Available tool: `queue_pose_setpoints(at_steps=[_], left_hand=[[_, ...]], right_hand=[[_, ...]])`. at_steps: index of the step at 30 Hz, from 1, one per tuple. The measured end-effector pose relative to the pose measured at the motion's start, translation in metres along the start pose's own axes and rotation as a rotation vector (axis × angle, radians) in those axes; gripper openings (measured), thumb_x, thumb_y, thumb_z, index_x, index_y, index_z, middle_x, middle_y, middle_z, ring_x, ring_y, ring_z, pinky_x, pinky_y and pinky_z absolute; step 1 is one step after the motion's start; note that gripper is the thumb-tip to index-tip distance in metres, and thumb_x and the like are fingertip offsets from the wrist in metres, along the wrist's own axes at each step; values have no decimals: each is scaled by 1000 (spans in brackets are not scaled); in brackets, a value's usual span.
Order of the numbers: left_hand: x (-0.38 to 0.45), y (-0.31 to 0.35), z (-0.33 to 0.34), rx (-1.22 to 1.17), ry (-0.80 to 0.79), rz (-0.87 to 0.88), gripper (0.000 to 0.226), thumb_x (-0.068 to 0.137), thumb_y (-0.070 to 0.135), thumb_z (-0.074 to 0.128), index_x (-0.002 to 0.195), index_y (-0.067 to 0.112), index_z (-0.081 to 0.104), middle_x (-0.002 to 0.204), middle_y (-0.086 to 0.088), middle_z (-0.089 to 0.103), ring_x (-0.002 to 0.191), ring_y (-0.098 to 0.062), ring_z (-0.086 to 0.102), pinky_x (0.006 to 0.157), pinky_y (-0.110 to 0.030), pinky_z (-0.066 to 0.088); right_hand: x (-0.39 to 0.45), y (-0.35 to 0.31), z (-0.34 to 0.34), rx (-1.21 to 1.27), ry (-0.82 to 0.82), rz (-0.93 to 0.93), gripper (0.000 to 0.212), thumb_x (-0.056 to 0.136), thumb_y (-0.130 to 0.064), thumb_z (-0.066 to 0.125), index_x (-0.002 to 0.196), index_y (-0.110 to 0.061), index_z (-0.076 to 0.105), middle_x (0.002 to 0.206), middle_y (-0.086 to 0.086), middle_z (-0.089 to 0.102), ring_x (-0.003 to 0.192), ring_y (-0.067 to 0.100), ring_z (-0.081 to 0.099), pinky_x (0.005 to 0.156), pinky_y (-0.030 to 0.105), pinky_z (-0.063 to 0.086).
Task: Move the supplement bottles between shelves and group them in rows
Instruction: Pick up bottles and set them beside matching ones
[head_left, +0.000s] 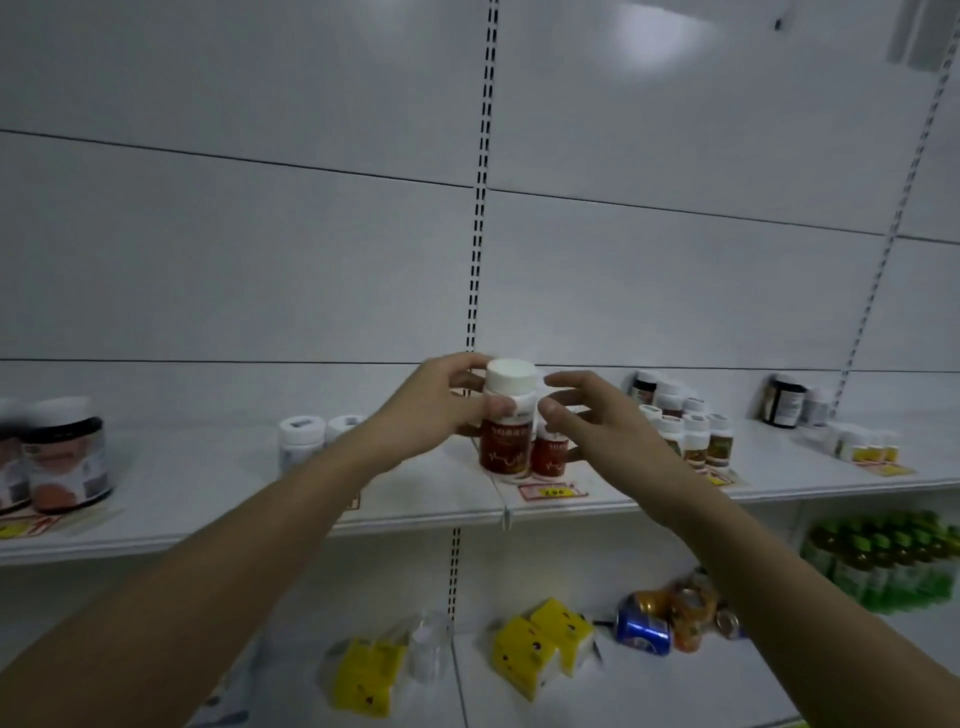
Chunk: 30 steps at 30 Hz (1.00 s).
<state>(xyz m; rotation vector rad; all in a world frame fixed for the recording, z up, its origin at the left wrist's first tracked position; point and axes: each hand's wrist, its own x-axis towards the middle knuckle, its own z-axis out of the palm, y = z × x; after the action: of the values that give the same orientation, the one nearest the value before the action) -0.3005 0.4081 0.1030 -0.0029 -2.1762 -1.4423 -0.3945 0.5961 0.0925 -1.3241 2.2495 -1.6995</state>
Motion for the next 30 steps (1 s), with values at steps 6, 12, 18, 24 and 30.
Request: queue_pose_setpoints(at_steps=[6,12,18,24,30], left_hand=[[80,-35,-19,-93,242,60,44,82,18,76,124,20,60,108,1,70,97,-12,68,73,-26,60],[121,-96,0,-181,401,-20,46,83,13,75,125,18,57,114,-2,66,97,-12,66,75,-27,56],[125,-142,30,-276,471,-107,33,79,14,78,100,30,58,106,8,69,84,0,69,65,-17,56],[112,-168,52,-278,452,-188,33,80,9,76,107,24,64,103,6,74,87,-6,72,65,-18,56],[110,-170,54,-274,381,-206,42,80,20,74,121,22,64,107,5,75,97,-10,71,70,-18,56]], right_hand=[[80,70,-48,-255,127,-2,17,99,-44,47,112,-36,55,108,-10,64,92,7,63,78,31,57],[112,173,-54,-516,140,168,20,101,-30,47,114,-21,60,119,4,65,96,13,57,84,31,45],[118,228,-32,-679,-70,249,31,101,-32,46,128,-21,57,124,1,62,101,12,57,85,26,46],[119,248,-30,-732,-40,78,28,99,-27,46,119,-19,64,116,1,63,97,13,56,77,25,44],[117,247,-30,-717,-20,59,30,99,-26,44,122,-19,62,117,0,62,99,14,54,81,27,45]])
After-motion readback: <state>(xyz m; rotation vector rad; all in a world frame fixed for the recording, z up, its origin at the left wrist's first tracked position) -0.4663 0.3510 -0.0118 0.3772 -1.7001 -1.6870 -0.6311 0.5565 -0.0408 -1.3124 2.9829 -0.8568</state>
